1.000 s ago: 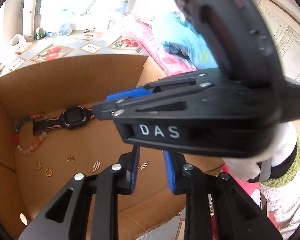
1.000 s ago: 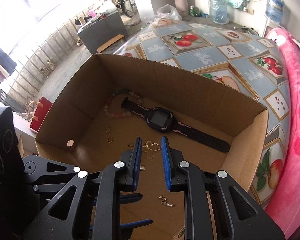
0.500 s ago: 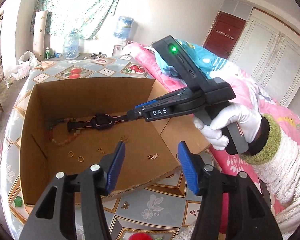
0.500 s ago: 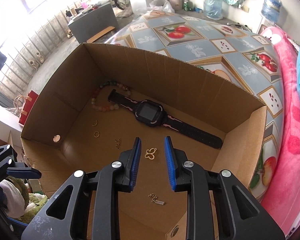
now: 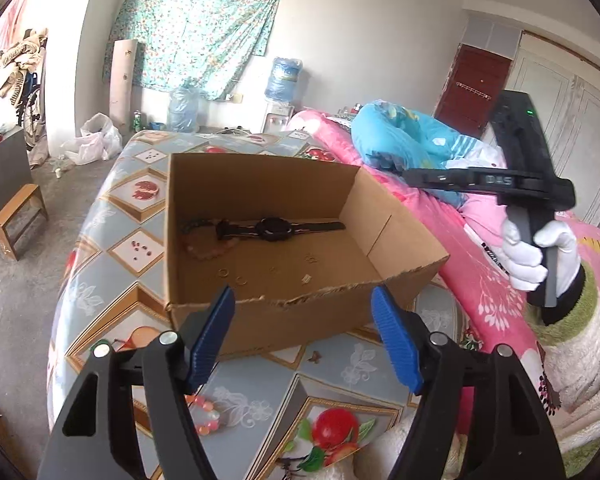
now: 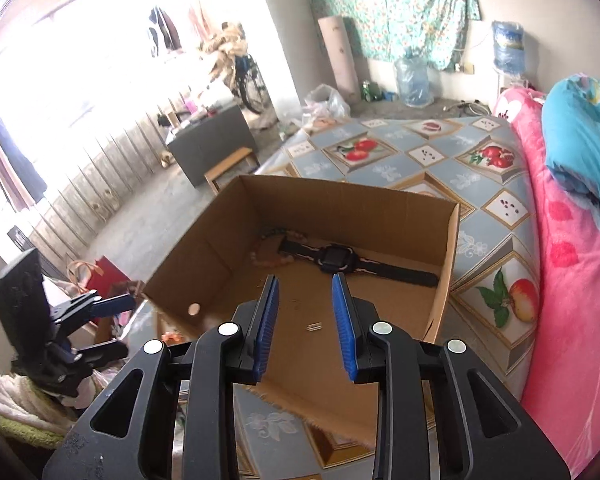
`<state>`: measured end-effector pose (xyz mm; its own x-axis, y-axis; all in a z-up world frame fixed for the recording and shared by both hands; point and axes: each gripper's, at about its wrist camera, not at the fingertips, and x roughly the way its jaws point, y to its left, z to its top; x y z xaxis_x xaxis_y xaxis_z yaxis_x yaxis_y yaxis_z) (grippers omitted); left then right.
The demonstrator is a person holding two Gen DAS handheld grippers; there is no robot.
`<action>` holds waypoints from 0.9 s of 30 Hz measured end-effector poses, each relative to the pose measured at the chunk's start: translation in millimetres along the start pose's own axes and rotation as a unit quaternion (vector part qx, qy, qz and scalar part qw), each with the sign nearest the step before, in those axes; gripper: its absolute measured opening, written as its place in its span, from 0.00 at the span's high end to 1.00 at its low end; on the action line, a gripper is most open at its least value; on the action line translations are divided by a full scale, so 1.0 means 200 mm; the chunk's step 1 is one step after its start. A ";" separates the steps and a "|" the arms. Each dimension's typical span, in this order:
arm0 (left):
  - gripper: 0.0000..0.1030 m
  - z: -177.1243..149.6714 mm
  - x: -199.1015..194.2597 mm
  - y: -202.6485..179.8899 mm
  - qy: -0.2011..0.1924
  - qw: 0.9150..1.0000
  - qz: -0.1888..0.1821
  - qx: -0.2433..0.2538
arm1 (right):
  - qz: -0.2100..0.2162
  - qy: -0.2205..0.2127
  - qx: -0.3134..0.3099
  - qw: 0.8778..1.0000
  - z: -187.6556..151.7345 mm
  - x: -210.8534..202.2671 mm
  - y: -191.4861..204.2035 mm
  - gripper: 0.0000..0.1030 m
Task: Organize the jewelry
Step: 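Withdraw both grippers from the box back toward the sheet, then close the left gripper on the pink bead bracelet while the right gripper nears a gold charm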
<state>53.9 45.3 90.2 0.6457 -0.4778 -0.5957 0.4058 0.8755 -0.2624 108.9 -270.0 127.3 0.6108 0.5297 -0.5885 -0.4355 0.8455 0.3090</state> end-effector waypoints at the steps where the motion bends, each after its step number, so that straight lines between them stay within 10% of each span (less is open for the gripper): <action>1: 0.30 -0.03 -0.01 0.02 0.003 1.000 0.006 -0.002 | 0.011 -0.013 0.006 1.000 -0.05 -0.05 0.02 0.73; 15: 0.28 -0.37 0.11 0.11 0.080 0.995 0.062 -0.007 | 0.064 0.031 0.049 0.996 -0.63 0.11 0.27 0.72; 27: 0.28 -0.43 0.32 0.23 0.129 0.989 0.022 -0.067 | 0.054 0.063 0.102 0.991 -0.73 0.28 0.26 0.72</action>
<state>58.6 61.6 -25.0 0.4678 -0.4197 -0.7778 0.2809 0.9050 -0.3194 23.9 -206.6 2.3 0.4752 0.6166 -0.6277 -0.3442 0.7868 0.5123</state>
